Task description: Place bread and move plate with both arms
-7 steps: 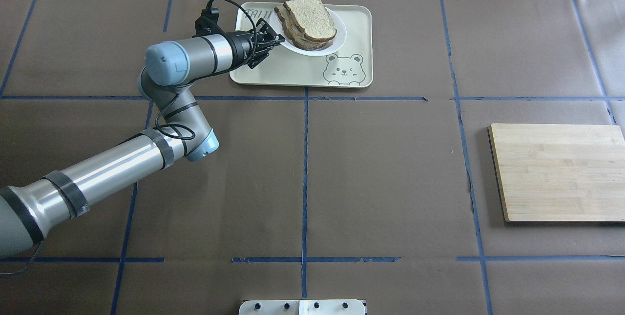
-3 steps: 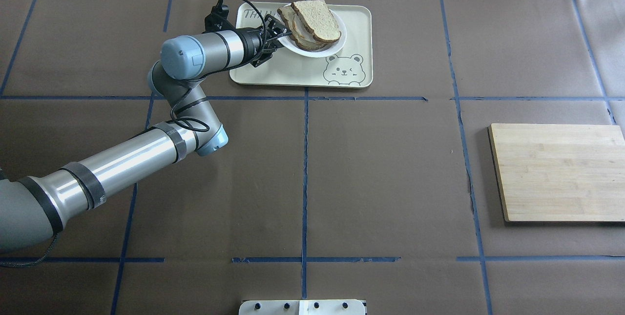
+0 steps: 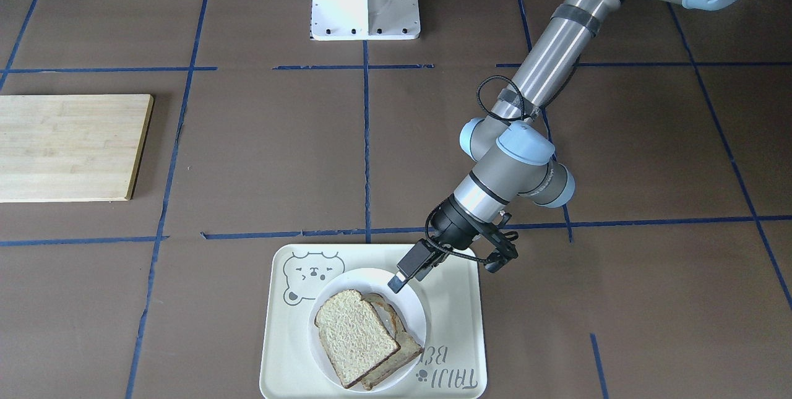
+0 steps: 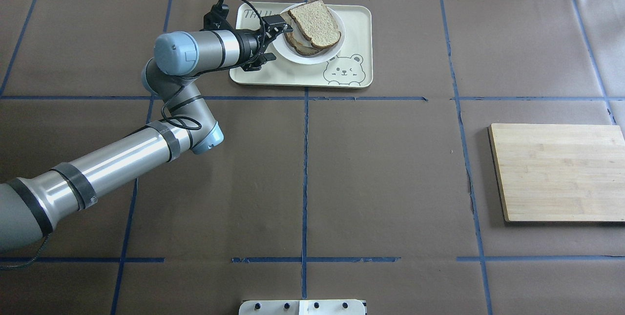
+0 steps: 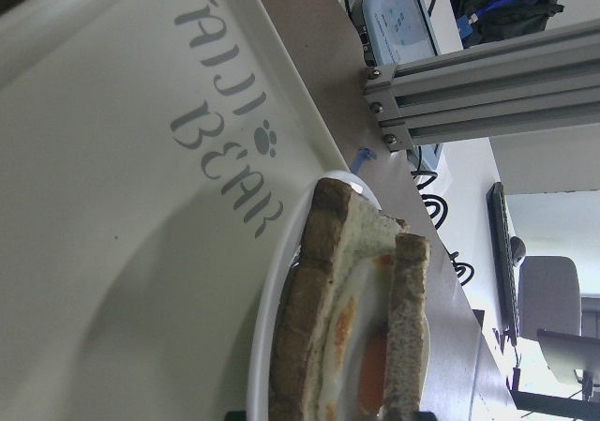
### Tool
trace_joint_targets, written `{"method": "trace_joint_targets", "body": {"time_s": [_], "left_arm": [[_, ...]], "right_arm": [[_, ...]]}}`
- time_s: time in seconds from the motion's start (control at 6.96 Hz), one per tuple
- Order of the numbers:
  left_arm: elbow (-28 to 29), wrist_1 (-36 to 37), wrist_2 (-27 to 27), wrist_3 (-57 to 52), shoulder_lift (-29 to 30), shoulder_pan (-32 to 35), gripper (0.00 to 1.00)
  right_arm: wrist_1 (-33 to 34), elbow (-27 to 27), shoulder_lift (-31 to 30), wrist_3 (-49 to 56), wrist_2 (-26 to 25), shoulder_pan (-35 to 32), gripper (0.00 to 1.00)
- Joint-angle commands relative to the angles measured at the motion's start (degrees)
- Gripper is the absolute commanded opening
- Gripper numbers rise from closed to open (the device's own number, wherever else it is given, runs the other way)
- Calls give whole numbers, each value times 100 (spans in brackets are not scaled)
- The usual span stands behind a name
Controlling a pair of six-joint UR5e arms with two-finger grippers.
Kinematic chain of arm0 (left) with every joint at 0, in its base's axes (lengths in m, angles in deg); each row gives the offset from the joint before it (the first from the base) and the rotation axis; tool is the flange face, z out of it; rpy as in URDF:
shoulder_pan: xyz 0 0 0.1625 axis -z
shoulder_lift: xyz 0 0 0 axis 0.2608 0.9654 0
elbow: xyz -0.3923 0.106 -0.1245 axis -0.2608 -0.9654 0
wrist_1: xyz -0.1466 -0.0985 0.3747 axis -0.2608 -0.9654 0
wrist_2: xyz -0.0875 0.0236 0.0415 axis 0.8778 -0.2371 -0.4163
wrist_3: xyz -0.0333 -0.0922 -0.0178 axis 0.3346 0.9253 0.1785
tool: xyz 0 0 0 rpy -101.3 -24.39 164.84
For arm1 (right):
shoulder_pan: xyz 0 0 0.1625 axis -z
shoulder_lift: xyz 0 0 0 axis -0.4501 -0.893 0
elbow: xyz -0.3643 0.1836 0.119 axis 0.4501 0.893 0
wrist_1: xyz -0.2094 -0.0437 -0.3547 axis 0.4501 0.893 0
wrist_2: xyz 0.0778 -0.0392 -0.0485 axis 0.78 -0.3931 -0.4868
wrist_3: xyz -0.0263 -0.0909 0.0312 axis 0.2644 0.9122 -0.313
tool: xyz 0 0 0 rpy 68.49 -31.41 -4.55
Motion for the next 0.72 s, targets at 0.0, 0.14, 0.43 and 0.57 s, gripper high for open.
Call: {"method": "trace_joint_targets", "body": {"time_s": [0.0,0.14,0.43,0.57], "left_arm": [[-1709,1735,1100,-278,-574,305,100],[-2544,2683,1490,-907,-977,472,100],[-4336,5465,1792,-3335,-1653,623,100],[-5155,6923,1801,-4827,-1918,771,100]], "right_arm": [[0,0,0,0,0,0,100],[0,0,0,0,0,0,100],[0,0,0,0,0,0,100],[0,0,0,0,0,0,100]]}}
